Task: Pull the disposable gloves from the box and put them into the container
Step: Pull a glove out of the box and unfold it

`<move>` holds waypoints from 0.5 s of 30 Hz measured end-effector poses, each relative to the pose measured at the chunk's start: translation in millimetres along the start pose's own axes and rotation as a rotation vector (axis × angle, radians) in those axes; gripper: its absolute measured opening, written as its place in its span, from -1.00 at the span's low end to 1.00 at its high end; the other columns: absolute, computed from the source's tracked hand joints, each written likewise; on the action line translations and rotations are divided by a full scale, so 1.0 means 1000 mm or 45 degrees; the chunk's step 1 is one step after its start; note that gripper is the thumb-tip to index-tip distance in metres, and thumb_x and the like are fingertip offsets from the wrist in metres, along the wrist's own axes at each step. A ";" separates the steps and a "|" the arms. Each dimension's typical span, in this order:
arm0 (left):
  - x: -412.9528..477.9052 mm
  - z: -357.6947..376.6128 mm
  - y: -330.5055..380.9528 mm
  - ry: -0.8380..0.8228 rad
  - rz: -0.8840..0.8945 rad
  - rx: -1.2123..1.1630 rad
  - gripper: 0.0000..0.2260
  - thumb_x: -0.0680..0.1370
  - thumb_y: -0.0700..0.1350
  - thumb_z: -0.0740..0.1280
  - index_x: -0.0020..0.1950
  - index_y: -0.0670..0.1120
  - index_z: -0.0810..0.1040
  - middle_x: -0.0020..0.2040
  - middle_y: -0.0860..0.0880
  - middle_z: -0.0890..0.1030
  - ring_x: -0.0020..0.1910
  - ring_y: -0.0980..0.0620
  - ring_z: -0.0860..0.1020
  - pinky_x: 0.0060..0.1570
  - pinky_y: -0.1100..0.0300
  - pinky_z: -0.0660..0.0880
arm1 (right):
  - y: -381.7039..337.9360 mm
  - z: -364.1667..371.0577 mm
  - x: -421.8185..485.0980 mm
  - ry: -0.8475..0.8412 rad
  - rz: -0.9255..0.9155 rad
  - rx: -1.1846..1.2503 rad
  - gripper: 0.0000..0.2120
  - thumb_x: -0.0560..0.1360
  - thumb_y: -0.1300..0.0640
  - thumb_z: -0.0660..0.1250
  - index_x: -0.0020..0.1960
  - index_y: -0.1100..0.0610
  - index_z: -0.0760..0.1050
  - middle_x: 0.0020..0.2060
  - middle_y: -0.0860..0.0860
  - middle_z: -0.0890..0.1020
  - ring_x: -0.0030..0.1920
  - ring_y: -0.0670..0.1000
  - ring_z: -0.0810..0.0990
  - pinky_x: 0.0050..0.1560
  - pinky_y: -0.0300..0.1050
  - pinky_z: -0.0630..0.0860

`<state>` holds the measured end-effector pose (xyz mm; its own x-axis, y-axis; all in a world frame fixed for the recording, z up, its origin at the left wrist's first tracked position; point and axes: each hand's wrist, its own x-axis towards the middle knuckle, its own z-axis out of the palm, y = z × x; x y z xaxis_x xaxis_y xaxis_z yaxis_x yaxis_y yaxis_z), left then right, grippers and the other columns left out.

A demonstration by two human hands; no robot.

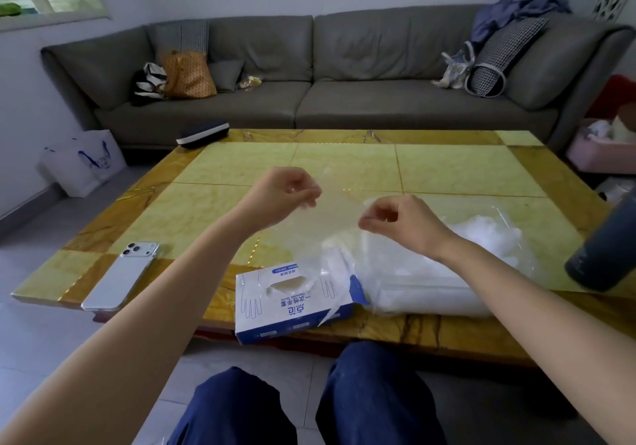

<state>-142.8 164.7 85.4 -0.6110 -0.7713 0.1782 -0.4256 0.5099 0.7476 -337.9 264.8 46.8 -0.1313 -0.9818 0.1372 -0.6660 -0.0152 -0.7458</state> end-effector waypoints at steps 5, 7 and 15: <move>0.027 0.016 0.020 0.098 0.113 0.172 -0.90 0.53 -0.13 0.35 -0.17 -0.07 0.51 -0.21 0.11 0.54 -0.28 0.22 0.46 -0.26 0.40 0.41 | 0.005 -0.037 0.011 0.396 -0.053 -0.264 -0.88 0.44 0.10 0.44 -0.09 0.15 0.61 -0.24 -0.05 0.59 -0.27 -0.08 0.49 -0.18 -0.22 0.37; 0.039 0.022 0.033 0.239 0.199 0.150 -0.91 0.53 -0.13 0.36 -0.14 -0.12 0.55 -0.22 0.10 0.53 -0.35 0.25 0.42 -0.34 0.41 0.37 | 0.005 -0.055 0.016 0.584 -0.100 -0.325 -0.91 0.45 0.15 0.43 -0.09 0.15 0.59 -0.21 -0.01 0.58 -0.24 -0.02 0.48 -0.18 -0.19 0.37; 0.045 0.063 0.058 0.382 0.497 -0.077 -0.86 0.51 -0.28 0.35 -0.20 -0.08 0.49 -0.27 0.11 0.55 -0.28 0.20 0.50 -0.25 0.44 0.44 | 0.027 -0.102 0.004 1.049 -0.359 -0.559 -0.87 0.42 0.38 0.34 -0.16 0.17 0.54 -0.24 -0.09 0.47 -0.25 -0.04 0.40 -0.17 -0.36 0.22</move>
<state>-236.9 183.1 96.8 -0.4939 -0.6077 0.6219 -0.1588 0.7663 0.6226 -431.4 279.6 94.0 -0.2864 -0.5107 0.8106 -0.9441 0.0064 -0.3295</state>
